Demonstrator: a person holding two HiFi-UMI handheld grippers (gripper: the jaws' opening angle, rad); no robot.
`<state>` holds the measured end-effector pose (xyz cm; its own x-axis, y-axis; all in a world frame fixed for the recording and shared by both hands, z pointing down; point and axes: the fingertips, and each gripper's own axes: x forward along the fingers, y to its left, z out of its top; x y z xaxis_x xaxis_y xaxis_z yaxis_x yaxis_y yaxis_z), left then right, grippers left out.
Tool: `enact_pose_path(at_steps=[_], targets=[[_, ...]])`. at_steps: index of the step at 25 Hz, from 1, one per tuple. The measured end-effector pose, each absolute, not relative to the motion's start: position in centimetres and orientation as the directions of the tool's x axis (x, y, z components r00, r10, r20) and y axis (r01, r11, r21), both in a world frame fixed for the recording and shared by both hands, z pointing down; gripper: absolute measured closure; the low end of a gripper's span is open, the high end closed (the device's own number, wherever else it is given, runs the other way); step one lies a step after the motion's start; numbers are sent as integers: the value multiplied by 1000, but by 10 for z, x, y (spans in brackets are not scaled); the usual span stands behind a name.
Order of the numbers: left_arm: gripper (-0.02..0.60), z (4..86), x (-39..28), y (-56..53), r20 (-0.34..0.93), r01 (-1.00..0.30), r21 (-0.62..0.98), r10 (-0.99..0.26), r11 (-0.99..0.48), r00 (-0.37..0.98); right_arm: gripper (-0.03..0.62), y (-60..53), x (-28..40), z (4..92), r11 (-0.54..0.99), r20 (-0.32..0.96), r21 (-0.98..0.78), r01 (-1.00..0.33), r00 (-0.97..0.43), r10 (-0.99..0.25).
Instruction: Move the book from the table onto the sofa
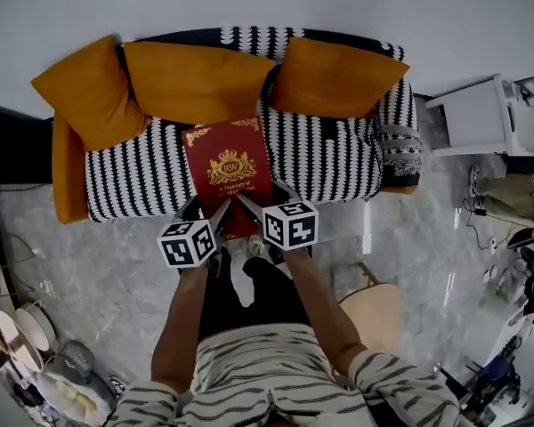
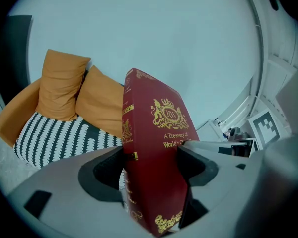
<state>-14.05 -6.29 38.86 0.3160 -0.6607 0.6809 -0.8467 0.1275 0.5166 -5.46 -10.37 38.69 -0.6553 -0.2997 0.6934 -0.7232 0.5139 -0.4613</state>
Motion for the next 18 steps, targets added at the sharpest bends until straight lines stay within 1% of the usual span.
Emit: enact_pose_path(at_steps=[18], targets=[[236, 510, -166, -74, 723, -839, 523, -597, 147, 347, 240, -112, -78, 510, 437, 718, -499, -748, -640, -275]])
